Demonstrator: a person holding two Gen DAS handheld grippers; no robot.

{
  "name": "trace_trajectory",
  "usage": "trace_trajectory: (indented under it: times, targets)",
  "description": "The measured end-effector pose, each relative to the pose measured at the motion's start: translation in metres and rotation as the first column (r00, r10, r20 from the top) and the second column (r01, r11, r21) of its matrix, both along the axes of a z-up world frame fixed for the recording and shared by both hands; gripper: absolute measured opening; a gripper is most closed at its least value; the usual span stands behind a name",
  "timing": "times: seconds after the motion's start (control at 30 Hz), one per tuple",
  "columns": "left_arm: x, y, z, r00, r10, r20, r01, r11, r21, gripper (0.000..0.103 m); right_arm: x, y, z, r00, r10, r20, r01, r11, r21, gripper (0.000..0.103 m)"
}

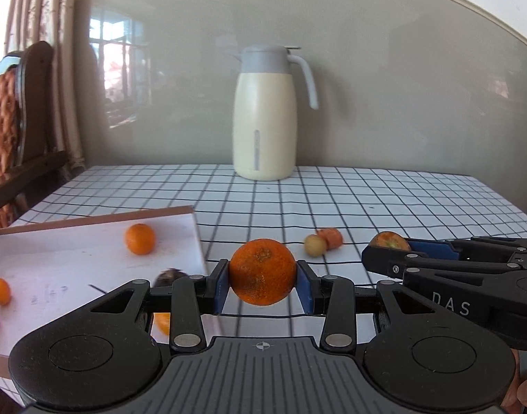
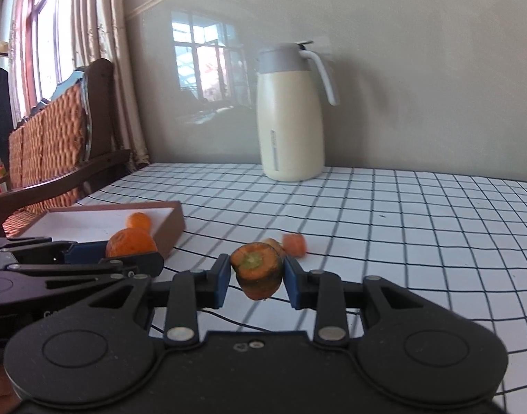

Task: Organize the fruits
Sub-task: 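Carry the mandarin and cut brown fruit over the tray with both tools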

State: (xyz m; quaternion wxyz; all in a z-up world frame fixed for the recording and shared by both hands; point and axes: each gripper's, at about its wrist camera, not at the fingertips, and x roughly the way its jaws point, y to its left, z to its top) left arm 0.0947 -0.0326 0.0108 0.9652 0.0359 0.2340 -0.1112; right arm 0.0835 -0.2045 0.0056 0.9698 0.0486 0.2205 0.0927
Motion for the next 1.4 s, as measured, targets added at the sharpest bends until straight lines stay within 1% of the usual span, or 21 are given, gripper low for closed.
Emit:
trace_trajectory:
  times: [0.3,0.53,0.93,1.4]
  targets:
    - [-0.002,0.035,0.005,0.997,0.08,0.022,-0.08,0.997,-0.012,0.041,0.004,0.035,0.006,0.996,0.07,0.052,-0.071,0.997,0.013,0.025]
    - [-0.006,0.065,0.008,0.987,0.155,0.037,-0.154,0.988,-0.026,0.041,0.007,0.059,0.008,0.991,0.107,0.085,-0.109,0.994,0.021,0.025]
    - [-0.008,0.109,0.006,0.965,0.261,0.038,-0.26,0.965,-0.04,0.041,0.012,0.095,0.007,0.982,0.157,0.107,-0.16,0.987,0.015,0.025]
    - [-0.008,0.14,0.002,0.939,0.341,0.034,-0.339,0.939,-0.051,0.041,0.018,0.115,0.005,0.977,0.176,0.117,-0.18,0.983,0.024,0.025]
